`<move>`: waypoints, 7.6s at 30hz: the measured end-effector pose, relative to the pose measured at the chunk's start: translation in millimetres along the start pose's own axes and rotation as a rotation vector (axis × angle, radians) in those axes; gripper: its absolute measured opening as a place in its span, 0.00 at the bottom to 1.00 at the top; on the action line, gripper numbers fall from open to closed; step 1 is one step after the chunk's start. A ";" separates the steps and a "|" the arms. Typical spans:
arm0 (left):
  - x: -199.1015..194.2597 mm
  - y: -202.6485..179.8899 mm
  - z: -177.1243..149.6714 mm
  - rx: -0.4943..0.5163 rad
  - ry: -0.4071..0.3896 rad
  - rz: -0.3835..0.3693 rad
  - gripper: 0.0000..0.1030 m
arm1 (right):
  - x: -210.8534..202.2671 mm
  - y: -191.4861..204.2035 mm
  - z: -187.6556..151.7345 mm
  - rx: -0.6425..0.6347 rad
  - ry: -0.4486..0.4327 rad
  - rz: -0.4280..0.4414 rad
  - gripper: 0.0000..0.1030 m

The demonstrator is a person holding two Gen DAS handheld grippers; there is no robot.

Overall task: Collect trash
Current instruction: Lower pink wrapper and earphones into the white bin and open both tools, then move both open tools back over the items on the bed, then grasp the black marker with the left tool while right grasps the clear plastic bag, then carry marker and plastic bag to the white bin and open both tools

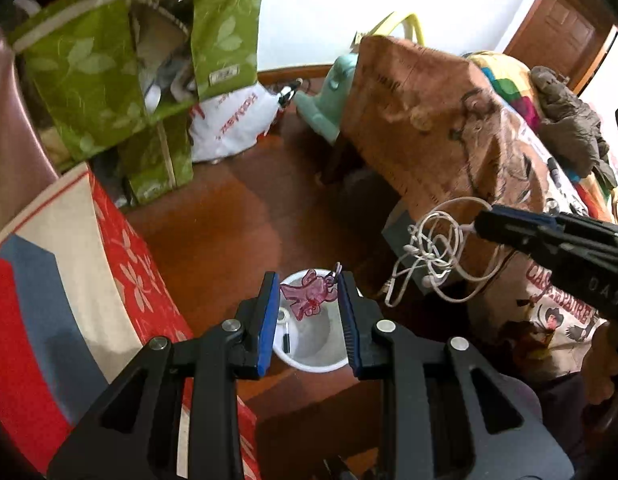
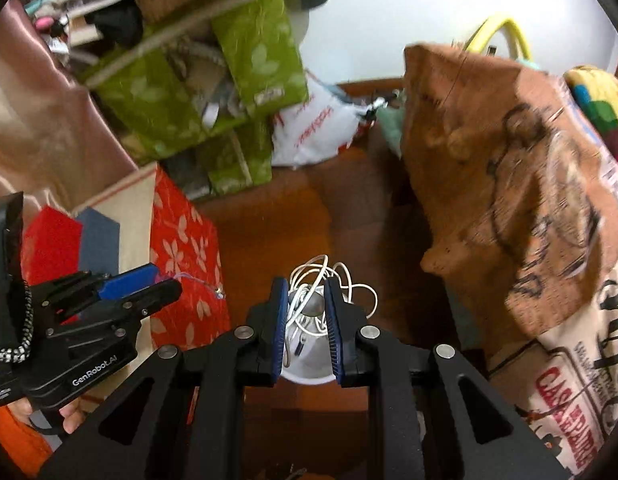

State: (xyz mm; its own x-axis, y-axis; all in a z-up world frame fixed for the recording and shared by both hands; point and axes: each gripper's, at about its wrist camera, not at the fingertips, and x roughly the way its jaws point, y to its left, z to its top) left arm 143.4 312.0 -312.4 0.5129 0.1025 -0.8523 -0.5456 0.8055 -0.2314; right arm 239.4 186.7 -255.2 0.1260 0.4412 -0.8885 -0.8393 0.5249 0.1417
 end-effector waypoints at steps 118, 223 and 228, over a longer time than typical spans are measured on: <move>80.3 -576.7 36.7 0.582 0.030 -0.309 0.57 | -231.0 -420.9 -245.0 0.844 -0.287 -0.492 0.48; -144.4 -326.0 70.4 0.413 -0.352 -0.241 0.10 | -303.2 -191.2 -103.0 0.420 -0.607 -0.335 0.11; -156.2 -268.9 69.7 0.353 -0.364 -0.193 0.10 | -281.5 -148.0 -77.0 0.320 -0.582 -0.289 0.11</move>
State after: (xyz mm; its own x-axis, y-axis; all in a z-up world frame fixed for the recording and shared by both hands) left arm 256.2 120.0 -84.4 0.8125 0.0782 -0.5777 -0.1948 0.9704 -0.1426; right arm 287.4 -71.3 -59.7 0.6555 0.5215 -0.5462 -0.5450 0.8273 0.1358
